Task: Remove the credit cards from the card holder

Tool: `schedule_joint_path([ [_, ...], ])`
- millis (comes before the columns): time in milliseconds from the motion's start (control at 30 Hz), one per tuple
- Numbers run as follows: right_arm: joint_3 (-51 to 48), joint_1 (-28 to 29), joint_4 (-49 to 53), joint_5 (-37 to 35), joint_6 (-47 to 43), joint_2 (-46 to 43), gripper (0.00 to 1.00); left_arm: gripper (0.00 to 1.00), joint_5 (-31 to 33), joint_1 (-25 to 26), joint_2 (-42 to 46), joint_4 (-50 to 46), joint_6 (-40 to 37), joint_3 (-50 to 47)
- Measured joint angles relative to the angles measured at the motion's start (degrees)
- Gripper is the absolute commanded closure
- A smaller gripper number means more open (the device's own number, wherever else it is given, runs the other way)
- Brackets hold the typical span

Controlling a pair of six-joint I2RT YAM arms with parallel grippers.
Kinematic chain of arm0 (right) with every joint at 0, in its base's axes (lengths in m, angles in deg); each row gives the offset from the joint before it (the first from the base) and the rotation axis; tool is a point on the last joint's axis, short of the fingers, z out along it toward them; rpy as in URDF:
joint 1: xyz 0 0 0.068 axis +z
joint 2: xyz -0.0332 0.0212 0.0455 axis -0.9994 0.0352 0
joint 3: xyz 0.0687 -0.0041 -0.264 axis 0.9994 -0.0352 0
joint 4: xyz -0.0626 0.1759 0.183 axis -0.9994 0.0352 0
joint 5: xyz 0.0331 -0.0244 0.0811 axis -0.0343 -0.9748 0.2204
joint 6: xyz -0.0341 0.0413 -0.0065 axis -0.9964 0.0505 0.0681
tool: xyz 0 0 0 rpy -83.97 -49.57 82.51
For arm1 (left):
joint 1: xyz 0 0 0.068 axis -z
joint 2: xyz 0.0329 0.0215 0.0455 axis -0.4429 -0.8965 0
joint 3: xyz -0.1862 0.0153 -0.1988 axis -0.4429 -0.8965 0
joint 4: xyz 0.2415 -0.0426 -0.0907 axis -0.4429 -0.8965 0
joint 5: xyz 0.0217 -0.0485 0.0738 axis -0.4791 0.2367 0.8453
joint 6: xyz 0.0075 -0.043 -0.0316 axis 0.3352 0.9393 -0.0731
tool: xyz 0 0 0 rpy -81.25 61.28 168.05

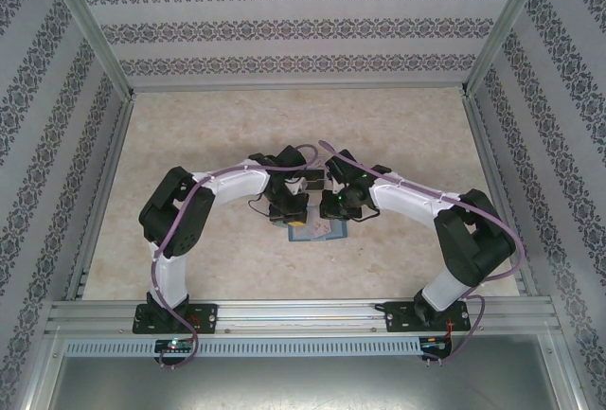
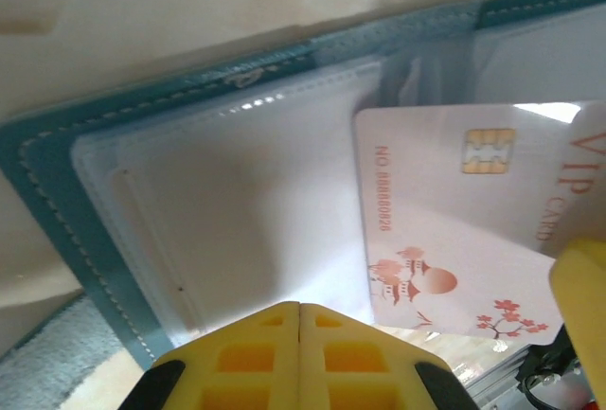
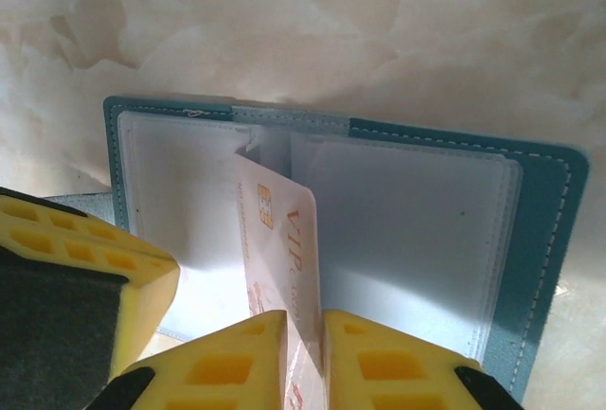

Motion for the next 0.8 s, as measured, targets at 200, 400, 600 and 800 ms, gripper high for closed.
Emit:
schedule_joint_path([
  [200,-0.6,0.0,-2.2,2.2,1.3,0.0,0.85,1.00,-0.2,0.9,-0.7,0.0,0.0,0.7],
  [400,-1.5,0.0,-4.3,4.3,2.5,0.0,0.88,1.00,-0.4,1.0,-2.2,0.0,0.0,0.7],
  [600,-1.5,0.0,-5.2,5.2,2.8,0.0,0.92,1.00,-0.6,1.1,-2.2,0.0,0.0,0.8],
  [800,-1.5,0.0,-4.3,4.0,2.3,-0.8,0.96,1.00,-0.6,1.1,-2.2,0.0,0.0,0.8],
])
